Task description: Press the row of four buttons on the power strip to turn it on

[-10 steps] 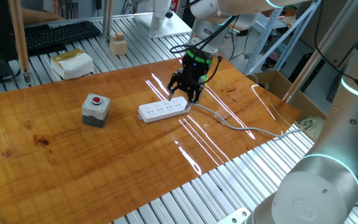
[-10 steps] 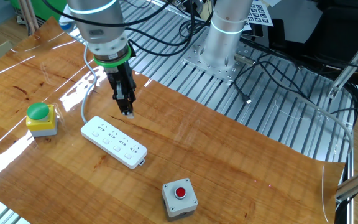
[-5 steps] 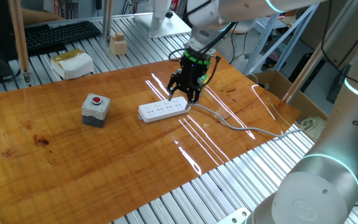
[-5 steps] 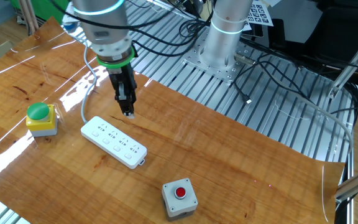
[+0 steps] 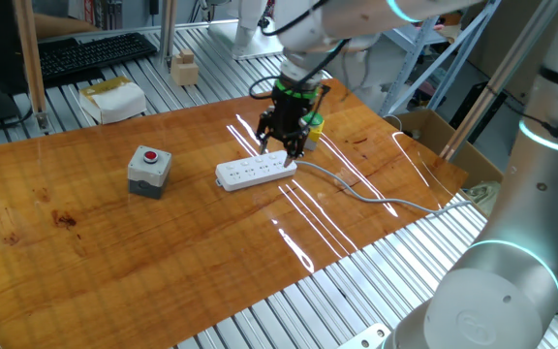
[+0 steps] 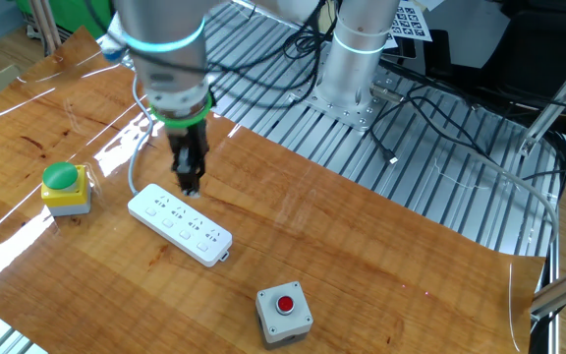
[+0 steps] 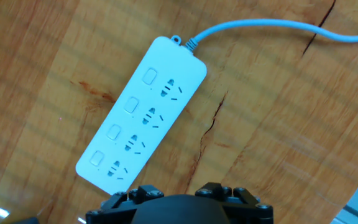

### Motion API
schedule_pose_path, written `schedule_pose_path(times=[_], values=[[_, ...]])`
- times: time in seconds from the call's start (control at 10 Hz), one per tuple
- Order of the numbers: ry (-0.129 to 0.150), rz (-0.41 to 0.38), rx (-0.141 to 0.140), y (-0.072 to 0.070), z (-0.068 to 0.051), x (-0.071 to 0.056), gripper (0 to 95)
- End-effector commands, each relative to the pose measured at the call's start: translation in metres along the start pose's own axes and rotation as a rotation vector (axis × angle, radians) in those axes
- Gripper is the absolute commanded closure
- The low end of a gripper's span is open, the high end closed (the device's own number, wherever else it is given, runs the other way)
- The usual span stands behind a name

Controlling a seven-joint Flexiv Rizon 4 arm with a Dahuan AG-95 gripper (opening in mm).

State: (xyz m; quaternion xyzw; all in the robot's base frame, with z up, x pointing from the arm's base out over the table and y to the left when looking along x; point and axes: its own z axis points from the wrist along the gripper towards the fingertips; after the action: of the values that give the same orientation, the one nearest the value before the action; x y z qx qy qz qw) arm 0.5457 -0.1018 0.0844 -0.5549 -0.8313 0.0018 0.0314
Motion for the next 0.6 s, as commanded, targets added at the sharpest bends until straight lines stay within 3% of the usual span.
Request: schedule_pose_path(times=[0.1,0.3,0.6], values=[[-0.024,0.086,0.009,0.012,0.012,-0.019,38.0],[-0.058,0.144,0.02,0.019,0.021,-0.029,38.0],[-0.065,0.234,0.022,0.023,0.027,-0.036,38.0]])
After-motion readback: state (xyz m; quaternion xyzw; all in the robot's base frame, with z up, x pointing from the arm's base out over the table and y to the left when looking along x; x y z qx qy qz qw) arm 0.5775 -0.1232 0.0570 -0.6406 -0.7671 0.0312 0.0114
